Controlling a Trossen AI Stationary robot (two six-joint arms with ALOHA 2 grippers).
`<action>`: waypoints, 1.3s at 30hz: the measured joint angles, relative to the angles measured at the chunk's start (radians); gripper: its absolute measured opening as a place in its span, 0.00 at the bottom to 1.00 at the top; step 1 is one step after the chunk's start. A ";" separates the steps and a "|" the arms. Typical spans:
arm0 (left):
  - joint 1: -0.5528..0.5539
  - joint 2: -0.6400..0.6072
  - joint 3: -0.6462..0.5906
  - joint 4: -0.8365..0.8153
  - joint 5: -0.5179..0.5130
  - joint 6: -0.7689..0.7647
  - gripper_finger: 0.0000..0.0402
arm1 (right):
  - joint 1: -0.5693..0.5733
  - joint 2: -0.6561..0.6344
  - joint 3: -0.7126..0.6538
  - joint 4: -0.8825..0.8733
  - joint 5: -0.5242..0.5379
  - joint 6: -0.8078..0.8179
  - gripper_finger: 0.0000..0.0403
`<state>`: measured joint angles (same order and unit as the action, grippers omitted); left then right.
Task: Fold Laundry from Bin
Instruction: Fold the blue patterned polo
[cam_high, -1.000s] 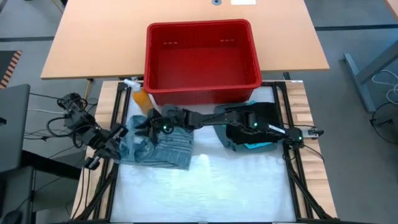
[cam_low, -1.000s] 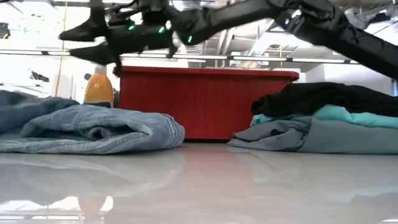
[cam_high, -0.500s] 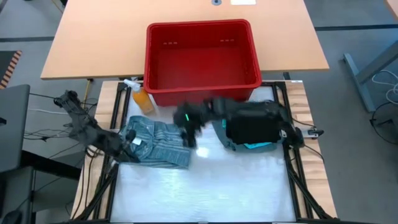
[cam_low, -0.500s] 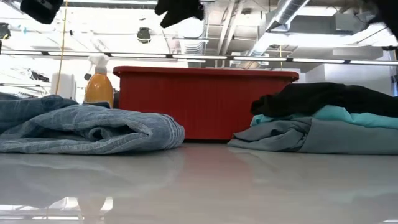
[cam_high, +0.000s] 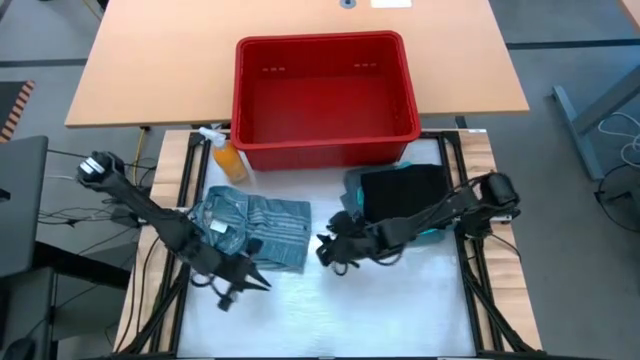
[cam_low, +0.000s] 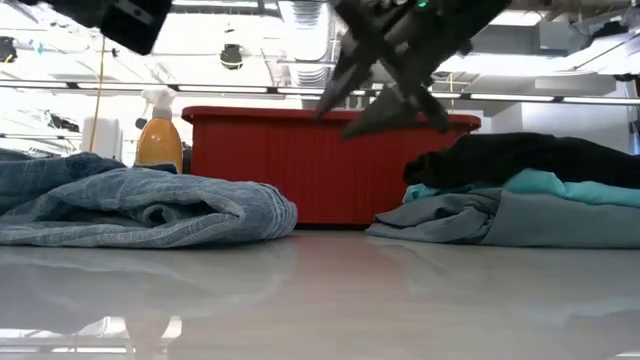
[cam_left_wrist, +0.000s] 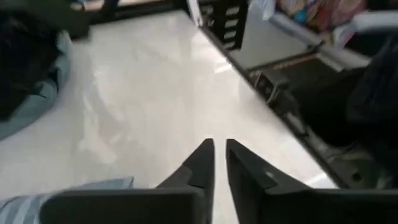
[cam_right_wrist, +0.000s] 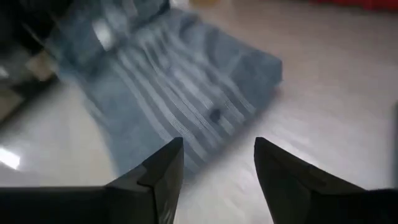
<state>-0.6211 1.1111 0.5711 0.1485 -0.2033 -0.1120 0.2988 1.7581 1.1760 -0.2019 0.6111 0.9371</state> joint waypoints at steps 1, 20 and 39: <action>0.006 0.038 0.033 -0.021 0.000 0.002 0.10 | -0.003 -0.023 -0.046 0.063 0.025 0.051 0.55; 0.066 0.617 0.541 -0.574 -0.301 0.119 0.56 | -0.246 0.162 -0.195 0.522 -0.361 0.241 0.66; 0.161 0.718 0.538 -0.709 -0.471 0.006 0.56 | -0.268 0.345 -0.173 1.004 -0.377 0.261 0.64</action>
<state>-0.4602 1.8294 1.1095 -0.5606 -0.6746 -0.1055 0.0307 2.1026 1.0028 0.8023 0.2340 1.1976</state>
